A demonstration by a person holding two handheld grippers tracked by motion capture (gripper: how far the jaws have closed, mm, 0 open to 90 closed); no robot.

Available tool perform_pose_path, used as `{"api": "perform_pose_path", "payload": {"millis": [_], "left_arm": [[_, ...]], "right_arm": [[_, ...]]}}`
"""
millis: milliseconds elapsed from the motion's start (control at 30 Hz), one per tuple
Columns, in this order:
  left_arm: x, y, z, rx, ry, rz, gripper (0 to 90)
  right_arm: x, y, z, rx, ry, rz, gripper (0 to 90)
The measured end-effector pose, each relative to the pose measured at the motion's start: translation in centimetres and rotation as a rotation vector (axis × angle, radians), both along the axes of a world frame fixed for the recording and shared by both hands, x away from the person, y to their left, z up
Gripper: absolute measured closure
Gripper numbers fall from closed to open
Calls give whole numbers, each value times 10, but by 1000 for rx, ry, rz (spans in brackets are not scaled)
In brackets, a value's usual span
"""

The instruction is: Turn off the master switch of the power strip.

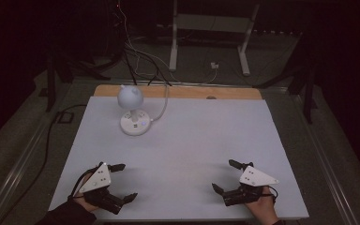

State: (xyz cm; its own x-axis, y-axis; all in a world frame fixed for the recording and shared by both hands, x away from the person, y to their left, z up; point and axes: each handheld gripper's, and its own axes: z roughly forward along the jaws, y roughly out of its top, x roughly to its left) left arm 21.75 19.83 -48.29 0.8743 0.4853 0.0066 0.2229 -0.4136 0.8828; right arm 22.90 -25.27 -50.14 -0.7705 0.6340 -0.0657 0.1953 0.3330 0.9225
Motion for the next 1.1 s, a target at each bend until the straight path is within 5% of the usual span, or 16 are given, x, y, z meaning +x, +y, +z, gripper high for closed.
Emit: {"api": "perform_pose_path", "payload": {"millis": [533,1100], "left_arm": [[21,-12,23,1,-20,-2,2],[58,-18,37,-27,-12,80,2]], "right_arm": [[-2,-1,2,26,-2,0,0],[-1,-2,3,39,1,3,0]]}}
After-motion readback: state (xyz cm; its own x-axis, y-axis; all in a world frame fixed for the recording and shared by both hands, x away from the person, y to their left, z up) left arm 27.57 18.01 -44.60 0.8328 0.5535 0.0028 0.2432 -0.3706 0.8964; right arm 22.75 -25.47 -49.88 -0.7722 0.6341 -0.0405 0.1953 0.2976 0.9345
